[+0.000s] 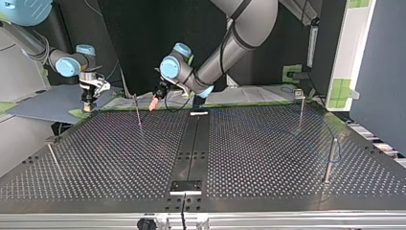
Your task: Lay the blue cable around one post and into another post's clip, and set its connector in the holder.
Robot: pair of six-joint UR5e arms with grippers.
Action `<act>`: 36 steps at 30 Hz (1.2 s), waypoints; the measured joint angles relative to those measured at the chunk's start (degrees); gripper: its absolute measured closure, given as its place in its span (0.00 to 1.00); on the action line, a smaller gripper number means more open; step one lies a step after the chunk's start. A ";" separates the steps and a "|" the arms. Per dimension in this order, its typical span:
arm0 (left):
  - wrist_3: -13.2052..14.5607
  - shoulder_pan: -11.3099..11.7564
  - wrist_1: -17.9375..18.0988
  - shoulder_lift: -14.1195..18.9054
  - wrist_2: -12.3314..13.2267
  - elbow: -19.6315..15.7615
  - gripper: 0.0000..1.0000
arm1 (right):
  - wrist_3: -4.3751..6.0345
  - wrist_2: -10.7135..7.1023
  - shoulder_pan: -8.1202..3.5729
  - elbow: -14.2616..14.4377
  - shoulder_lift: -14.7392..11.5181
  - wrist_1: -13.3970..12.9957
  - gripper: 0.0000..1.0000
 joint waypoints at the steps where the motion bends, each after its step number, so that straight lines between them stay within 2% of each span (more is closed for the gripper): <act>1: 0.17 -0.05 0.21 0.49 -0.01 -0.51 0.09 | 0.00 0.01 0.01 0.00 0.00 0.07 1.00; 5: 0.56 -0.26 -0.45 2.07 -0.05 -2.90 0.09 | 0.00 0.00 0.08 0.00 -0.01 0.39 1.00; 12: 0.78 -0.28 -3.79 2.47 -0.27 -6.48 0.09 | 0.15 0.00 0.12 0.00 0.00 0.60 1.00; 17: 2.56 -0.06 -6.63 2.48 -1.44 -7.18 0.09 | 0.24 0.01 0.19 0.00 0.03 0.63 1.00; 22: 3.57 -0.02 -8.24 2.52 -1.53 -7.24 0.09 | 0.25 0.00 0.20 0.00 0.03 0.84 1.00; 27: 4.12 -0.27 -8.44 2.54 -0.72 -7.25 0.09 | 0.13 0.00 0.20 0.00 0.02 1.16 1.00; 32: 4.20 -0.46 -8.39 2.55 1.55 -7.25 0.09 | 0.15 0.01 0.21 0.00 0.03 1.22 1.00; 36: 4.21 -0.62 -8.17 2.61 2.43 -7.26 0.09 | 0.23 0.00 0.22 0.00 0.03 1.15 1.00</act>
